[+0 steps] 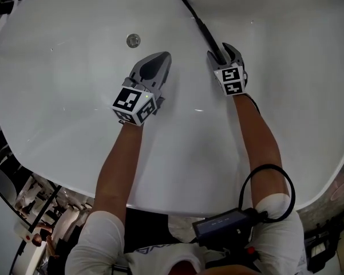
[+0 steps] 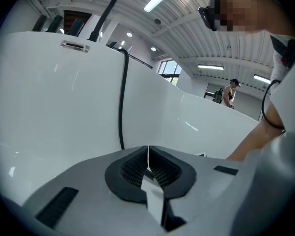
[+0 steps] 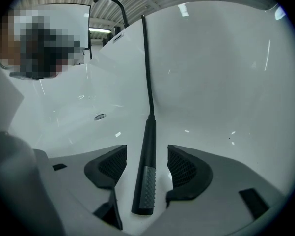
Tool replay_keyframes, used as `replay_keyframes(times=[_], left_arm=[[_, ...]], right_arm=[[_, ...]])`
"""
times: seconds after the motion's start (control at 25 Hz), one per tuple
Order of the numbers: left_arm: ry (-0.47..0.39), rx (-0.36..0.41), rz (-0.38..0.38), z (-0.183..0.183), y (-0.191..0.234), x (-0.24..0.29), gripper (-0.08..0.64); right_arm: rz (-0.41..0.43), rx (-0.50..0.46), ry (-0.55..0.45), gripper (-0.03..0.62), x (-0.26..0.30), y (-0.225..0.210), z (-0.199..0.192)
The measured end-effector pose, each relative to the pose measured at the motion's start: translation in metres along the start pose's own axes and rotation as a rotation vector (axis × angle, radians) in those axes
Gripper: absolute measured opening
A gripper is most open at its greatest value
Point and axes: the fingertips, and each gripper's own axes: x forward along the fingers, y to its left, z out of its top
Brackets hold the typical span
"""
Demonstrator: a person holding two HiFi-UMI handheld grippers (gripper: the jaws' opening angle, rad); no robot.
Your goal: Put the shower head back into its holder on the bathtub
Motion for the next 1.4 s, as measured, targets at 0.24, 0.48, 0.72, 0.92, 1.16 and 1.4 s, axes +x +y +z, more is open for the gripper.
replay_keyframes(times=[0.24, 0.48, 0.72, 0.92, 1.16, 1.4], left_arm=[[0.033, -0.007, -0.007, -0.025, 0.004, 0.003, 0.023], [0.042, -0.026, -0.007, -0.045, 0.011, 0.012, 0.023], [0.052, -0.040, -0.023, -0.056, 0.013, 0.016, 0.023], [0.067, -0.054, -0.022, -0.066, 0.016, 0.016, 0.023], [0.066, -0.068, -0.022, -0.068, 0.011, 0.016, 0.023], [0.043, -0.082, -0.003, -0.042, 0.010, 0.004, 0.023]], right_arm=[[-0.019, 0.026, 0.005, 0.244, 0.014, -0.003, -0.022], [-0.029, -0.019, 0.009, 0.242, 0.030, -0.002, -0.032], [-0.082, -0.100, 0.051, 0.242, 0.036, -0.005, -0.038], [-0.076, -0.147, 0.065, 0.198, 0.038, 0.004, -0.041], [-0.078, -0.099, 0.101, 0.140, 0.036, 0.005, -0.041], [-0.080, -0.083, 0.072, 0.138, 0.007, 0.012, -0.002]])
